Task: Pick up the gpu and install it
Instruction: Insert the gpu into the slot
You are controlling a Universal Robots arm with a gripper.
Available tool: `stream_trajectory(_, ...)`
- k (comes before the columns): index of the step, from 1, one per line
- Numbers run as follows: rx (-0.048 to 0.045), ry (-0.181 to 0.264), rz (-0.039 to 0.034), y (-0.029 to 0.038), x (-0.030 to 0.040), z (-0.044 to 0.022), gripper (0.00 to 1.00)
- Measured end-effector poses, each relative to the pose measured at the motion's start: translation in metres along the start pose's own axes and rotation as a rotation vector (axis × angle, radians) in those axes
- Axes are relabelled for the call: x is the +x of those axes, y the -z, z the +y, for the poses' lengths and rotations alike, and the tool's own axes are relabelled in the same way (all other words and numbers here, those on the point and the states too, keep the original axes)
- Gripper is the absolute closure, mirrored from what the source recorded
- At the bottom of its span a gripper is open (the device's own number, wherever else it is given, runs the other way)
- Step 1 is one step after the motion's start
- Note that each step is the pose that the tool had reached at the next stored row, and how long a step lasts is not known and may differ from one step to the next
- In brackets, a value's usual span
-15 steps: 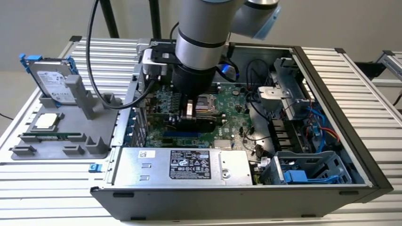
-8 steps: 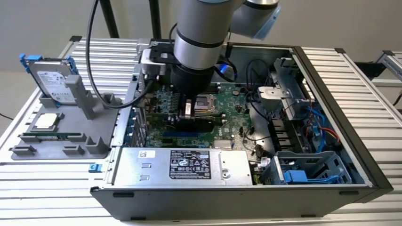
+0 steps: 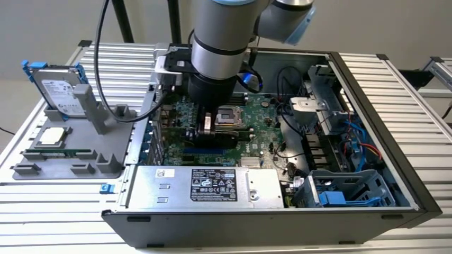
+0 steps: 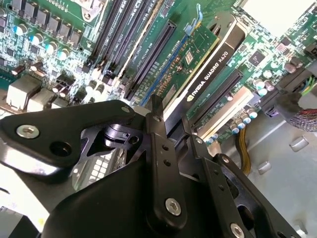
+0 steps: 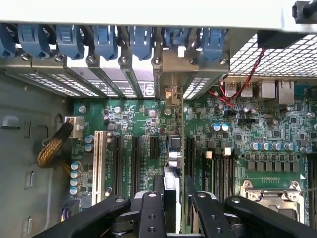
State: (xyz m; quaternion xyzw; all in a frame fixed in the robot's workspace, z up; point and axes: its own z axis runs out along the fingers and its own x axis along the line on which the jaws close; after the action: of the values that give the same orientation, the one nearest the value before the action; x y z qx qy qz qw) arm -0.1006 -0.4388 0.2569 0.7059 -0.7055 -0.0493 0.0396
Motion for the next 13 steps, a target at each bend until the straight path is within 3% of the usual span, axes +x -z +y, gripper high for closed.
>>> stream_trajectory(6,-0.0003,-0.001,0.0002,-0.0061,0.0001,-0.0001,1.0)
stream_trajectory(13,0.0001,-0.001,-0.0003,-0.0069,0.0002,0.0023,1.0)
